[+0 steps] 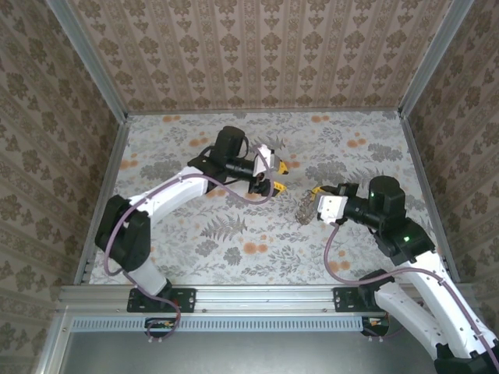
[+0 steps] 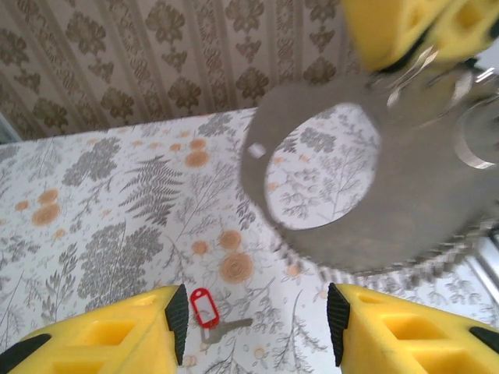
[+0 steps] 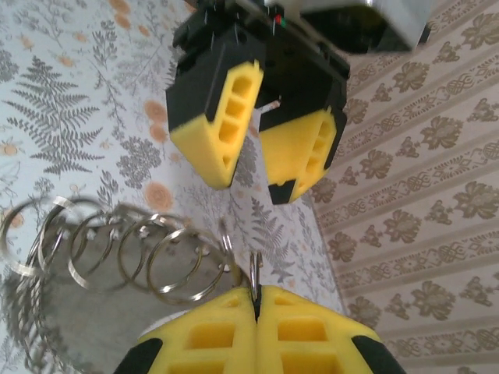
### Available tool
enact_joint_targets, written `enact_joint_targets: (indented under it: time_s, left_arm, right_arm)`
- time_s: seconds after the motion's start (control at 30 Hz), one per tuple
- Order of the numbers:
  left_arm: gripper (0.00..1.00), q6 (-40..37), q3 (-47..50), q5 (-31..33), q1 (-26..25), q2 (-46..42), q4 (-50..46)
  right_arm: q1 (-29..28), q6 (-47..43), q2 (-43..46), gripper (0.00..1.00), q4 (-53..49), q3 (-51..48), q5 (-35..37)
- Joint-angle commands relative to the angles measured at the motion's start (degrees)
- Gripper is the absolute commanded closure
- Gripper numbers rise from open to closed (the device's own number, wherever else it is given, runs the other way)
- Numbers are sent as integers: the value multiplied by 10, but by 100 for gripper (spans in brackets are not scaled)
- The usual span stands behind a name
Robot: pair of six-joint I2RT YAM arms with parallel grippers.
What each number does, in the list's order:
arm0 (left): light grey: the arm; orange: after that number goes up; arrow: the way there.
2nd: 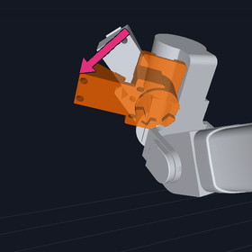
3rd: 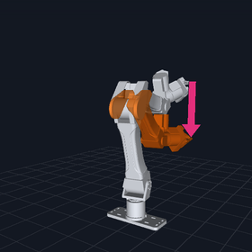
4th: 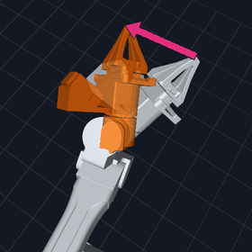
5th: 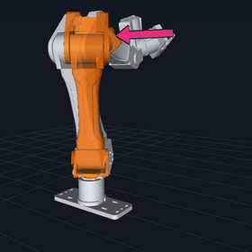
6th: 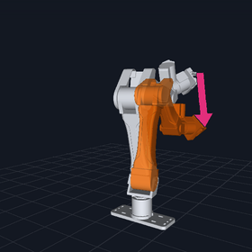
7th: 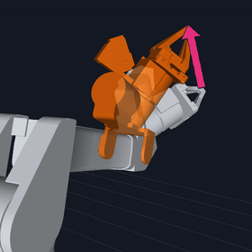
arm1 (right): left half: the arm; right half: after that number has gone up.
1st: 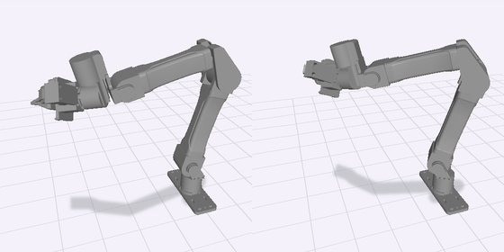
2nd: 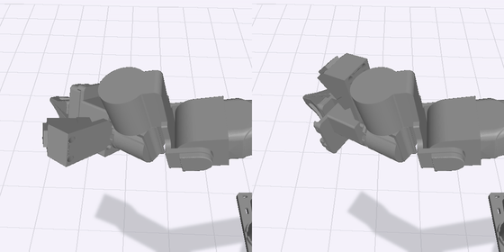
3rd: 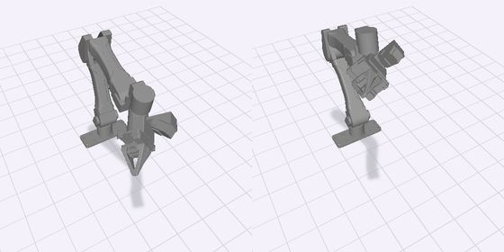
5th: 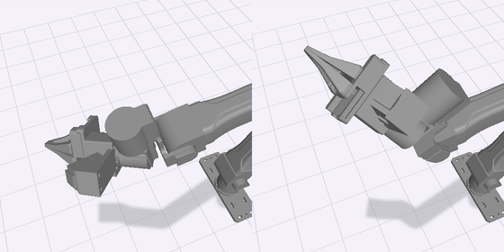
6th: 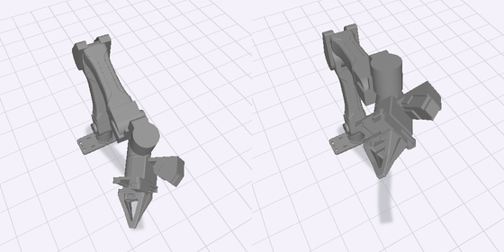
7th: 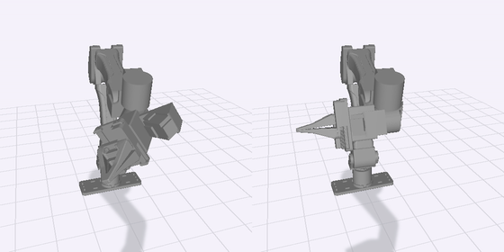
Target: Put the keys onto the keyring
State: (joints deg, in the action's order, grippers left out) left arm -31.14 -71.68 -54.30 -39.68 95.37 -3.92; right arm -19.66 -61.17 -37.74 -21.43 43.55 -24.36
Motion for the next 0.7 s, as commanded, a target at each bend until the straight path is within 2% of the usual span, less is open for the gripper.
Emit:
enact_joint_targets:
  time_s: [0.0,0.07,0.13,0.27,0.37,0.47,0.6,0.67]
  left_arm:
    - [46,-6,-20,46,-5,26,8]
    - [46,7,-13,64,-8,31,35]
    - [44,25,-14,93,-12,41,44]
    - [43,56,-33,130,-25,68,39]
    - [43,98,-35,159,-41,88,61]
    - [42,123,-46,192,-57,110,59]
    - [43,133,-96,236,-80,158,-1]
    - [45,165,-129,253,-87,189,-35]
  right_arm:
    - [-2,-23,22,100,-10,20,26]
    - [2,3,26,100,13,12,22]
    - [11,68,24,100,60,-3,37]
    - [47,251,-7,100,161,-9,136]
    - [69,340,-23,100,211,-11,214]
    - [94,390,-34,100,245,-15,270]
    - [126,445,-52,100,268,-8,356]
    - [149,479,-64,100,280,-8,395]
